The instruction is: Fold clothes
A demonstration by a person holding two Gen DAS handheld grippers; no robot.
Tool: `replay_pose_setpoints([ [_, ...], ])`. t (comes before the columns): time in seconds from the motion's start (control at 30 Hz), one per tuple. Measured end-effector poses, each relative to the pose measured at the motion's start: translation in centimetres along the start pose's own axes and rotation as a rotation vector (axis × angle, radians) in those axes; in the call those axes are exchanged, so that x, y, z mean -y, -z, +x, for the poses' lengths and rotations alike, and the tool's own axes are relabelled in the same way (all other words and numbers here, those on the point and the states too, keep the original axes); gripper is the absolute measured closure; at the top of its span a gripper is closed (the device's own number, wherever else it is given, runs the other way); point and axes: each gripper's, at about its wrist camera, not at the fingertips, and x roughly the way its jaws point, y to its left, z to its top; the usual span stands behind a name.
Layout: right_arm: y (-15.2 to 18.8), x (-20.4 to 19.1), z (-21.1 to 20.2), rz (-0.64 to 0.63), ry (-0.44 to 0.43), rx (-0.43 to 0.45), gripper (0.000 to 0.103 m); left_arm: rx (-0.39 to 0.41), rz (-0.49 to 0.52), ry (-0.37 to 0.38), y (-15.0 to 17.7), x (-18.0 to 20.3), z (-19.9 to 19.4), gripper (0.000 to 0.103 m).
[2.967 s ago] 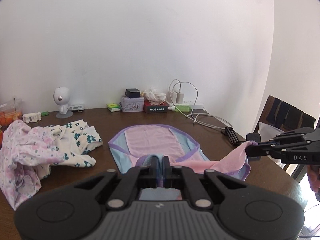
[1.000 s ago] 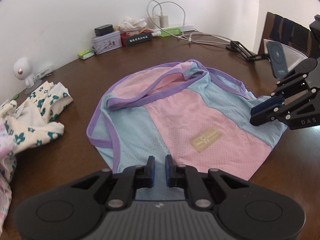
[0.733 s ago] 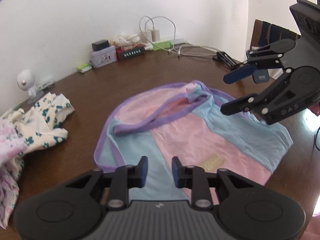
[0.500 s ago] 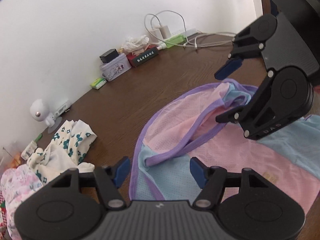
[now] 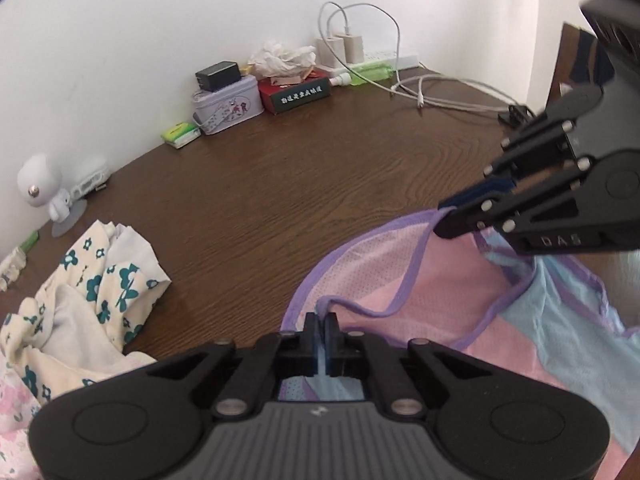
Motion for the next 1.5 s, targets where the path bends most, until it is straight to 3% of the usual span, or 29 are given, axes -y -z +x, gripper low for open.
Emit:
replay_pose_setpoints([
  [0.07,0.3,0.5,-1.0,0.023,-0.046,0.005,0.099,0.027,-0.043,0.040,-0.2,-0.6,-1.2,0.101],
  [0.2,1.1,0.2,-3.6,-0.012,-0.124,0.007,0.099,0.067,-0.024,0.105,0.3,-0.7,-3.9,0.101],
  [0.3,0.4,0.3,-4.2,-0.011,-0.116,0.016,0.099,0.028,-0.067,0.020,-0.1,-1.2,-1.8,0.096],
  [0.33,0.0,0.4,-3.7,-0.015,-0.070,0.017,0.097,0.014,-0.082,-0.009,-0.3,-1.4,-1.1,0.091],
  [0.37,-0.4,0.8,-2.7,-0.005,-0.036,0.012,0.090,0.001,-0.096,-0.037,-0.5,-1.6,-0.4,0.089],
  [0.4,-0.7,1.1,-1.9,0.008,-0.006,0.009,0.085,-0.012,-0.110,-0.066,-0.6,-1.8,0.3,0.079],
  [0.43,-0.7,1.5,-1.4,0.034,0.012,0.012,0.057,-0.025,-0.125,-0.094,-0.8,-1.9,1.0,0.064],
  [0.47,-0.6,1.9,-0.9,0.059,0.030,0.015,0.032,-0.039,-0.139,-0.123,-0.9,-2.1,1.7,0.057],
  [0.5,-0.6,2.3,-0.3,0.084,0.049,0.018,0.031,-0.038,-0.160,-0.116,-0.6,-2.5,1.9,0.053],
  [0.63,1.1,2.4,-3.1,0.123,0.051,0.116,0.034,0.053,-0.207,-0.035,1.6,-3.7,-0.7,0.053],
  [0.7,2.4,1.4,-4.9,0.100,0.029,0.134,0.049,0.102,-0.193,-0.010,2.7,-3.5,-2.5,0.056],
  [0.77,3.6,0.3,-5.7,0.061,-0.002,0.100,0.087,0.104,-0.158,0.014,3.9,-2.6,-3.6,0.073],
  [0.8,4.2,-0.3,-5.9,0.041,-0.014,0.079,0.091,0.092,-0.147,0.026,4.4,-2.0,-3.9,0.089],
  [0.93,6.3,-2.4,-4.3,-0.015,0.025,-0.008,0.092,0.052,-0.062,0.071,6.6,0.7,-4.5,0.095],
  [1.0,7.1,-2.8,-3.2,-0.011,0.045,-0.039,0.092,0.034,-0.023,0.049,7.4,2.0,-4.1,0.096],
  [1.1,7.9,-2.9,-3.8,0.015,0.049,0.002,0.092,0.014,-0.017,0.023,8.5,2.5,-3.5,0.094],
  [1.2,8.4,-2.6,-6.2,0.066,0.028,0.073,0.072,0.082,-0.050,0.051,9.4,1.6,-6.0,0.087],
  [1.23,8.8,-2.6,-7.9,0.063,0.015,0.112,0.054,0.122,-0.060,0.063,9.7,1.2,-7.3,0.079],
  [1.27,9.2,-2.9,-9.3,0.047,0.008,0.143,0.037,0.153,-0.053,0.057,10.3,1.2,-8.7,0.056],
  [1.3,10.0,-3.5,-10.9,0.017,0.004,0.166,0.031,0.184,-0.047,0.050,10.9,1.1,-10.0,0.039],
  [1.37,11.8,-5.0,-13.7,-0.070,-0.005,0.183,0.027,0.221,-0.002,0.038,12.4,1.8,-12.2,0.034],
  [1.5,16.2,-8.3,-15.8,-0.223,0.016,0.152,0.027,0.185,0.118,0.045,16.0,4.1,-13.9,0.036],
])
